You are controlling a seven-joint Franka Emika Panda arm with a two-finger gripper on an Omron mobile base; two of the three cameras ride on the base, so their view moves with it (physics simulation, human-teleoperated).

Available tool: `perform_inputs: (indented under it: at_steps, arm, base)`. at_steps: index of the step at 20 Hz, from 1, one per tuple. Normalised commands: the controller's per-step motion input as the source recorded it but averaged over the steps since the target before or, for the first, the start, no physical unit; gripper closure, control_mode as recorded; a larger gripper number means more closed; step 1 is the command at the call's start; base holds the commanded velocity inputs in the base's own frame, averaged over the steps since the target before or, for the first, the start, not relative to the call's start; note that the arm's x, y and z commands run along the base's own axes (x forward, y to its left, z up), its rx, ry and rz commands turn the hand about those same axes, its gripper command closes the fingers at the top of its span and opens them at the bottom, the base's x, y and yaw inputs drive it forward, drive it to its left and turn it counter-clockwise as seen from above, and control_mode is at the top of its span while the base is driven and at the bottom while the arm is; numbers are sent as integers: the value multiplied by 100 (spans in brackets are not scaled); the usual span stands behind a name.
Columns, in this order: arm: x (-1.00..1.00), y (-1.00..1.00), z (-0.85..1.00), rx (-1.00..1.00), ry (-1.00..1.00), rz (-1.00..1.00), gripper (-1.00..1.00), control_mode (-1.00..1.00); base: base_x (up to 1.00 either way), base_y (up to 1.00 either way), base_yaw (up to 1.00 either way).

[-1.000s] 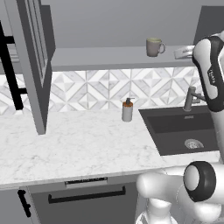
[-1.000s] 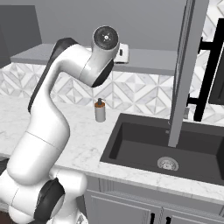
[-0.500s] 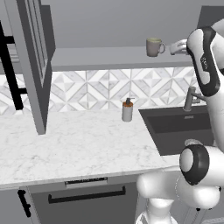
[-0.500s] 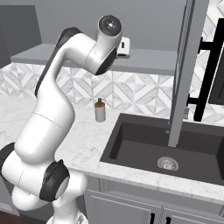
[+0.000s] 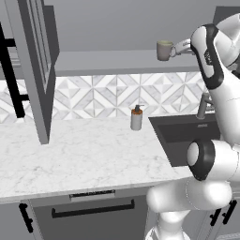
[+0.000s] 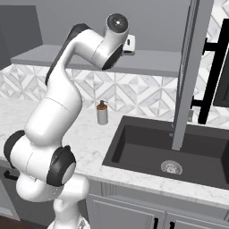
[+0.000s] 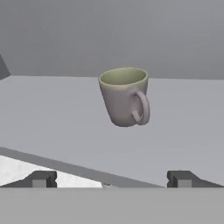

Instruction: Gather all objects into one cabinet and sort the glasses and bowls to opposite sides.

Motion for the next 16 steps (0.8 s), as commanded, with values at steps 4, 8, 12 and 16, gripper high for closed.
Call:
perform_inputs:
  at_steps: [4, 8, 12, 16]
  arm:
    - [12, 0, 0, 0, 0, 0, -100, -100]
    - [41, -3, -18, 0, 2, 0, -100, -100]
    - [41, 0, -3, 0, 0, 0, -100, -100]
    - [44, 0, 0, 0, 0, 0, -100, -100]
  base:
    - [0, 0, 0]
    - [0, 0, 0]
    - [0, 0, 0]
    - [0, 0, 0]
